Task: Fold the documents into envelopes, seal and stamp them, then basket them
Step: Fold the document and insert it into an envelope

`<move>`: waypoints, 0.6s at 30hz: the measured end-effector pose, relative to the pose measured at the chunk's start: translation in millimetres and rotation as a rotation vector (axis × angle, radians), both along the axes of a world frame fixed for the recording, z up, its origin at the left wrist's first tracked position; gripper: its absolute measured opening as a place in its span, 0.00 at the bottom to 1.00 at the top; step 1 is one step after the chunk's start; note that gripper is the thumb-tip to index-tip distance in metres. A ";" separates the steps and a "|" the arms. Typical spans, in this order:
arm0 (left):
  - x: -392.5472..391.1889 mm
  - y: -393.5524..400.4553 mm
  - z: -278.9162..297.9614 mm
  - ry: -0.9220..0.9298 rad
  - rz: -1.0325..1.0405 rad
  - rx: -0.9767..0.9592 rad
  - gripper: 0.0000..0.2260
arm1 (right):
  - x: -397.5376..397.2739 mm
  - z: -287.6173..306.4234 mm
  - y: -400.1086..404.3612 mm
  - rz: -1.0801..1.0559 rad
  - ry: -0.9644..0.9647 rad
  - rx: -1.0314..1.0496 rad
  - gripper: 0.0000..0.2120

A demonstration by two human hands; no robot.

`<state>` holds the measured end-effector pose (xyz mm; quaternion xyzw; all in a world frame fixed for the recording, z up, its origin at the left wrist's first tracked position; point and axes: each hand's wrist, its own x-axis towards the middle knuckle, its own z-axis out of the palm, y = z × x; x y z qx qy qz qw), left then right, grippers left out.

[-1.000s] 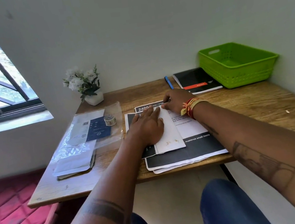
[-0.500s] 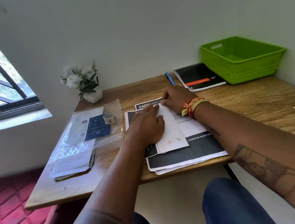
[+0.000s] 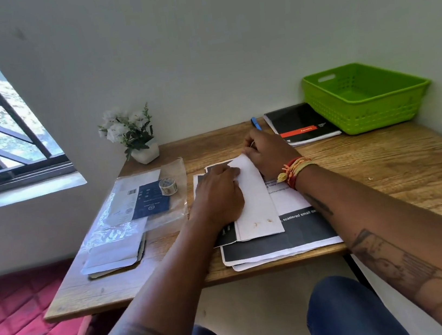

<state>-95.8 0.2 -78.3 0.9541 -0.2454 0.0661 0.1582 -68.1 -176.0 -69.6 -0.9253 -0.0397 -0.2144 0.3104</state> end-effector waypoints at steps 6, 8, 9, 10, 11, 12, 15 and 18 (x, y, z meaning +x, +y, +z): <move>-1.0 -26.9 5.4 0.004 0.024 0.165 0.22 | 2.2 7.2 -15.9 0.053 0.160 0.054 0.18; -1.3 -36.9 6.1 -0.010 0.042 0.125 0.21 | 5.0 12.6 -27.0 -0.019 0.152 0.117 0.21; -0.2 -41.8 5.5 -0.017 0.038 0.085 0.20 | 4.8 15.6 -32.1 -0.066 0.143 0.141 0.22; 0.9 -46.3 4.8 -0.020 0.029 0.043 0.19 | 4.9 16.8 -37.0 -0.108 0.132 0.166 0.22; 1.8 -50.6 3.9 -0.015 0.021 -0.003 0.18 | 3.1 16.8 -39.4 -0.132 0.130 0.211 0.21; 2.7 -55.0 3.8 0.000 0.018 -0.059 0.17 | 3.1 13.0 -42.4 -0.136 0.134 0.293 0.19; 4.6 -59.7 12.5 0.111 0.080 -0.235 0.16 | -4.5 0.3 -42.3 -0.056 0.131 0.695 0.15; 10.3 -53.2 22.2 0.272 0.123 -0.417 0.20 | -10.4 -4.0 -38.2 0.070 0.141 0.718 0.14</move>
